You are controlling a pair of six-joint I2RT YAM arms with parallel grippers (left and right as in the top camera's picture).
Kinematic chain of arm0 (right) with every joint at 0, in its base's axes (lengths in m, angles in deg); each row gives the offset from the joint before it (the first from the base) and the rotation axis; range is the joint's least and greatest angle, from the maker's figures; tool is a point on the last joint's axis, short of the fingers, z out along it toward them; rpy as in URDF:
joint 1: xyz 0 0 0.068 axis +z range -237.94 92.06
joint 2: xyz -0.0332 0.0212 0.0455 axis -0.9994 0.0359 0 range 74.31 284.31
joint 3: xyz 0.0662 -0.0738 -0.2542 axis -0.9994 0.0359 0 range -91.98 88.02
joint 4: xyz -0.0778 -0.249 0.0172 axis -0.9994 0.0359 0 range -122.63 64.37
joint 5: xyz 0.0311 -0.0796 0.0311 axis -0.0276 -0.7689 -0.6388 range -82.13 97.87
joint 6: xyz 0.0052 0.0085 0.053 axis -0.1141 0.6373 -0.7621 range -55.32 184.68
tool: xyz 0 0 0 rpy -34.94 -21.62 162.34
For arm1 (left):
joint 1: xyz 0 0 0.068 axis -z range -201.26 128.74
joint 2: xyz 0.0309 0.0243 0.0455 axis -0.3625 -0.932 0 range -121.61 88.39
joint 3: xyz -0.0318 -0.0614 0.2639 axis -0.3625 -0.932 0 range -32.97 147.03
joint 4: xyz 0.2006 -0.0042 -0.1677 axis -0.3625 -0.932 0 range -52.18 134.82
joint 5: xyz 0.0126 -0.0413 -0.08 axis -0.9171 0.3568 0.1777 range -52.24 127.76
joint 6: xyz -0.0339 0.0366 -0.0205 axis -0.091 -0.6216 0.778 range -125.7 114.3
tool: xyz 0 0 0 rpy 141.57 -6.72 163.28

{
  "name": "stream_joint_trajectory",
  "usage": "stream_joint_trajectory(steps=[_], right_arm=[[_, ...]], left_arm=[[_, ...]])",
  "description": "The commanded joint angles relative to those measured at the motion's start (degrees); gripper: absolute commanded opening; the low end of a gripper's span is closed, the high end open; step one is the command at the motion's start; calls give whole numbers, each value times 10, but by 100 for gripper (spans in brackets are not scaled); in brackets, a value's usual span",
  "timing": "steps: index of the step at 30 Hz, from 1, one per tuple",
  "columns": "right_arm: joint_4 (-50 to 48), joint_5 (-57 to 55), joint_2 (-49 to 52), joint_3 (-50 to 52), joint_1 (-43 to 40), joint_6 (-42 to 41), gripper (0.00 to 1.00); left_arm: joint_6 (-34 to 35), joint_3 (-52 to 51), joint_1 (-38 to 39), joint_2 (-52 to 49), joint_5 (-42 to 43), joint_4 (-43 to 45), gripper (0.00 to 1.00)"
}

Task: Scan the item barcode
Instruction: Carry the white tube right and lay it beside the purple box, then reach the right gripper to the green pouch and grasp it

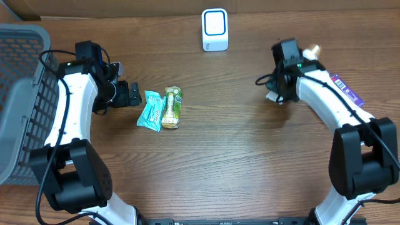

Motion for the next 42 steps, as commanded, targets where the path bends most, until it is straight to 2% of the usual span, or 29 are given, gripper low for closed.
stream_joint_trajectory(steps=[1, 10, 11, 12, 13, 15, 21, 25, 29, 36, 42], right_arm=[[-47, -21, -22, 29, -31, -49, 4], [-63, -27, -20, 76, -101, -89, 5], [-59, -26, -20, 76, -106, -89, 13], [-56, -22, -20, 75, -111, -75, 47], [-54, -7, -21, 71, -113, -50, 55], [-31, 47, -26, 45, -115, 5, 63], [84, 113, -54, -68, -99, 55, 66], [127, 168, -59, -128, -49, 81, 70], [100, 214, -53, -127, 19, 81, 72], [35, 213, -14, -125, 175, 74, 75], [-4, 213, 37, -125, 258, 75, 75]], left_arm=[[-11, -2, 4, 11, 0, 1, 100], [-11, -2, 4, 11, 0, 1, 100], [-11, -2, 4, 11, 0, 1, 100], [-11, -2, 4, 11, 0, 1, 100], [-11, -2, 4, 11, 0, 1, 100], [-10, -2, 4, 11, 0, 1, 99], [-11, -2, 4, 11, 0, 1, 100], [-11, -2, 4, 11, 0, 1, 100], [-11, -2, 4, 11, 0, 1, 99], [-10, -2, 4, 11, 0, 1, 100], [-11, -2, 4, 11, 0, 1, 100]])
